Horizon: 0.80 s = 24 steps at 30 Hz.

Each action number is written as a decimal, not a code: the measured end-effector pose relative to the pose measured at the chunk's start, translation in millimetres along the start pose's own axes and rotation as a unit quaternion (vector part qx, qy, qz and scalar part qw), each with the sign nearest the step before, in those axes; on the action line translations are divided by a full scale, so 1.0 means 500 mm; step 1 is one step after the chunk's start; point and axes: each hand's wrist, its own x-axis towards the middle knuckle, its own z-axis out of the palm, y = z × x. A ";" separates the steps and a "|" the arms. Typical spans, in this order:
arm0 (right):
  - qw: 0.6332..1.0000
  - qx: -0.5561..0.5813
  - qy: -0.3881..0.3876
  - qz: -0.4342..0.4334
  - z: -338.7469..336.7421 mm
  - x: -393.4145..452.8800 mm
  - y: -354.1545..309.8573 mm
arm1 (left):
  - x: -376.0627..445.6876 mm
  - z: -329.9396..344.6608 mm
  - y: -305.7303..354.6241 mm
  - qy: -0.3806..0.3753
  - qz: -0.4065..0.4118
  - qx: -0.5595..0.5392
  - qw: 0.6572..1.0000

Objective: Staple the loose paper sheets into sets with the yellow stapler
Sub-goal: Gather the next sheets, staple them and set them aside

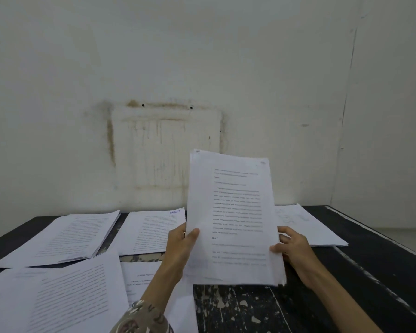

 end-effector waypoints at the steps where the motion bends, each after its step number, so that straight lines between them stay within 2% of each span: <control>1: 1.000 0.013 0.008 -0.002 0.001 -0.004 -0.004 | -0.011 -0.002 -0.003 -0.009 0.009 0.010 1.000; 6: 0.996 0.047 0.071 -0.028 0.009 -0.028 -0.022 | -0.052 0.001 -0.007 -0.027 0.031 0.015 0.999; 13: 0.979 0.040 0.152 -0.130 0.023 -0.080 -0.029 | -0.077 0.017 -0.005 -0.010 0.073 0.014 0.997; 20: 0.978 0.037 0.157 -0.136 0.030 -0.098 -0.008 | -0.071 0.022 -0.004 0.043 0.121 0.015 0.992; 24: 0.979 0.036 0.155 -0.124 0.038 -0.093 0.009 | -0.069 0.024 -0.030 0.037 0.116 0.018 0.992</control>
